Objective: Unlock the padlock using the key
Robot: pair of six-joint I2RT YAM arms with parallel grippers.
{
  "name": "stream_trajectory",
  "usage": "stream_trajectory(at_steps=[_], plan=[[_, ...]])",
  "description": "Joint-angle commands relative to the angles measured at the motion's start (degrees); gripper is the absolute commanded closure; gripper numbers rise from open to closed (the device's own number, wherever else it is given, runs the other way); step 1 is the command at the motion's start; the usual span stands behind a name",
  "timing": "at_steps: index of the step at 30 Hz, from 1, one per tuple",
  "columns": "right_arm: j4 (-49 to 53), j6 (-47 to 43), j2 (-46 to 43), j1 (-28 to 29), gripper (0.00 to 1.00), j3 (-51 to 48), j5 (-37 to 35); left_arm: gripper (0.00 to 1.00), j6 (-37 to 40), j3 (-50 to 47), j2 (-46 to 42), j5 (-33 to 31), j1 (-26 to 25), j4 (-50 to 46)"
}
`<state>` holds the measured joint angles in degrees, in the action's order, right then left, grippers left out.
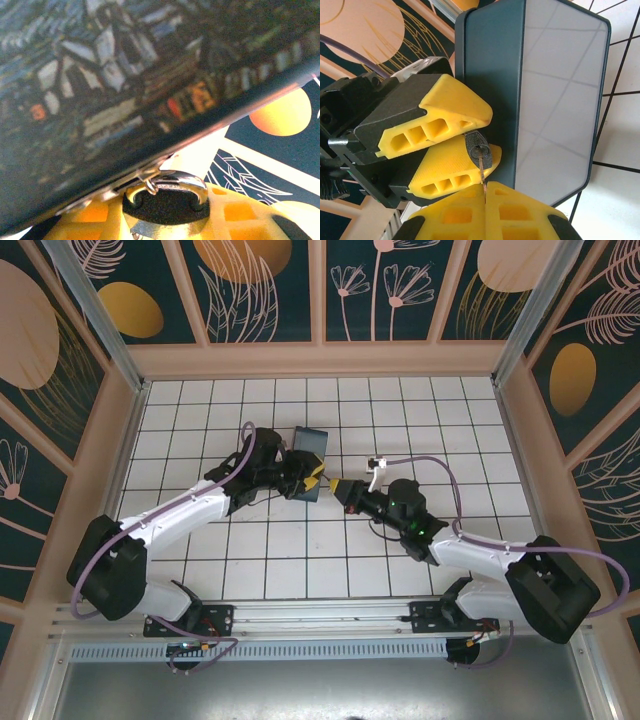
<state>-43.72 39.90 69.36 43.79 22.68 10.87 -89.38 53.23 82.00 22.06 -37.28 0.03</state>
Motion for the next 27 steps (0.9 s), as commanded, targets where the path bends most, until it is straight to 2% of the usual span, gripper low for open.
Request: stream_trajectory(at_steps=[1,9,14,20,24,27], plan=[[-5.3,-3.2,-0.9,1.9,1.00,2.2,1.7,0.79,-0.7,0.0,-1.0,2.3,-0.6,4.0],[-6.9,-3.4,0.4,2.6,1.00,3.0,0.8,0.80,0.2,0.9,-0.1,3.2,-0.7,4.0],[-10.8,-2.5,1.5,2.6,1.00,3.9,4.2,0.80,1.7,1.8,0.0,4.0,-0.7,2.2],[-11.3,-5.5,1.5,2.6,1.00,4.7,4.0,0.81,3.9,2.1,0.4,5.1,-0.6,-0.6],[-10.7,-8.5,2.4,3.0,1.00,6.9,7.5,0.81,3.4,2.1,0.2,5.8,-0.7,1.2],[-7.5,-11.9,2.4,3.1,1.00,8.6,5.9,0.81,3.9,2.1,0.2,6.4,-0.7,0.6]])
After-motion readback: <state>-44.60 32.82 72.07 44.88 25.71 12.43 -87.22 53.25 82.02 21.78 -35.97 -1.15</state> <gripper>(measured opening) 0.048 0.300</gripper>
